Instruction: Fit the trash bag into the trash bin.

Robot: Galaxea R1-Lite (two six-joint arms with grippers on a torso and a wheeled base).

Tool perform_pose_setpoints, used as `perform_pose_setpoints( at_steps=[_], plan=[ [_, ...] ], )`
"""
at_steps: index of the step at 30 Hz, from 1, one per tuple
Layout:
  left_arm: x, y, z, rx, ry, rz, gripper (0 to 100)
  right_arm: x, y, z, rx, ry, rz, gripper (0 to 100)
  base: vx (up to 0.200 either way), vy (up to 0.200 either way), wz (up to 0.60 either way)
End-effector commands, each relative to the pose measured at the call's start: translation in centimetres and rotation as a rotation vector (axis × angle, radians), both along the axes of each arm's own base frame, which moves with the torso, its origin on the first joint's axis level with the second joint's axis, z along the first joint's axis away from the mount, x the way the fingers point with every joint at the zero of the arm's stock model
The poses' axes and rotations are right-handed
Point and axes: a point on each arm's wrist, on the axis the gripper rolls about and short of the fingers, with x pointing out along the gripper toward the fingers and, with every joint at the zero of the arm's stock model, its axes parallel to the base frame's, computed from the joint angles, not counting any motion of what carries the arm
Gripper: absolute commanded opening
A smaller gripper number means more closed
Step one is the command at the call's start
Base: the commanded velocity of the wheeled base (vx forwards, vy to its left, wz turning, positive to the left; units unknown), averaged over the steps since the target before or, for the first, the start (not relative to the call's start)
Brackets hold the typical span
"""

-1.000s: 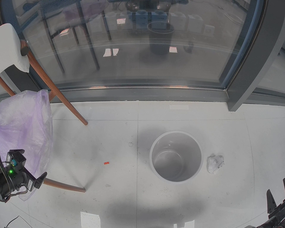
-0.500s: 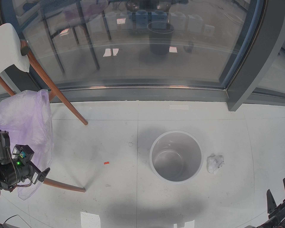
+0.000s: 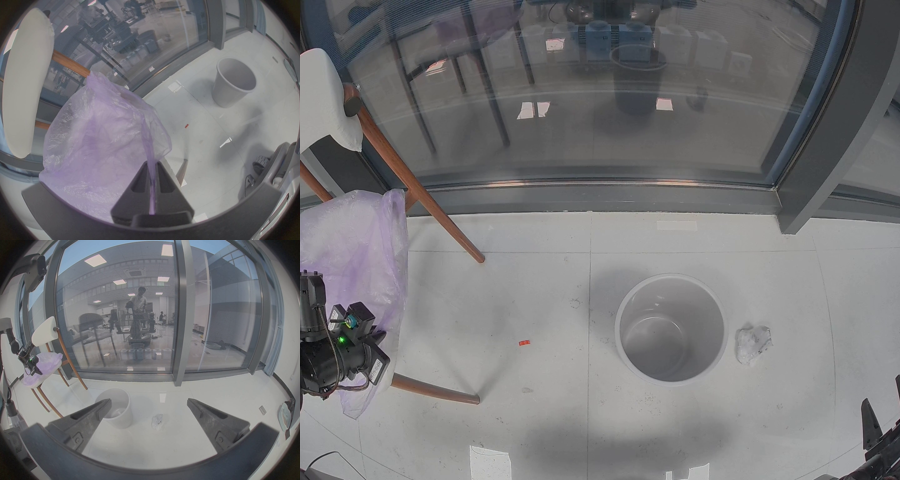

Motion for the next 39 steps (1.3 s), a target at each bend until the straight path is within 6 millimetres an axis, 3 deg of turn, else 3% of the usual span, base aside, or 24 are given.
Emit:
perform_pose_setpoints(
  at_steps=[1,5,8,10,11,13,14,17,25,29,39],
  plan=[
    [-1.4,-0.1,1.9,-0.068,-0.111,-0.013,0,0.1,0.0,-0.5,0.000,0.017,0.000,100,0.000,0.000,0.00],
    [-3.2,-0.3,4.1,-0.124,-0.252,-0.036,0,0.1,0.0,-0.5,0.000,0.017,0.000,100,0.000,0.000,0.00],
    [-4.0,-1.3,6.0,-0.279,-0.336,-0.126,0,0.1,0.0,-0.5,0.000,0.017,0.002,100,0.000,0.000,0.00],
    [-4.0,-1.9,6.9,-0.406,-0.355,-0.169,0,0.1,0.0,-0.5,-0.001,0.017,0.002,100,0.000,0.000,0.00],
    [-4.1,-3.1,7.9,-0.615,-0.344,-0.219,0,0.1,0.0,-0.5,-0.001,0.020,0.002,100,0.000,0.000,0.00],
    [-4.2,-3.6,8.3,-0.714,-0.330,-0.236,0,0.1,0.0,-0.5,-0.003,0.020,0.002,100,0.000,0.000,0.00],
    [-4.5,-4.7,9.2,-0.896,-0.293,-0.265,0,0.1,0.0,-0.5,-0.003,0.020,0.002,100,0.000,0.000,0.00],
    [-4.7,-5.9,10.5,-1.050,-0.259,-0.302,0,0.1,0.0,-0.5,-0.001,0.017,0.002,100,0.000,0.000,0.00],
    [-2.9,-7.2,12.0,-1.094,-0.237,-0.325,0,0.1,0.0,-0.5,-0.001,0.020,0.002,100,0.000,0.000,0.00],
    [-2.5,-8.4,12.9,-1.137,-0.186,-0.418,0,0.1,0.0,-0.5,-0.001,0.020,0.002,100,0.000,0.000,0.00],
    [-0.4,-12.3,14.2,-1.197,-0.003,-0.655,0,0.1,0.0,-0.5,0.000,0.017,0.002,100,0.000,-0.200,0.00]
  ],
)
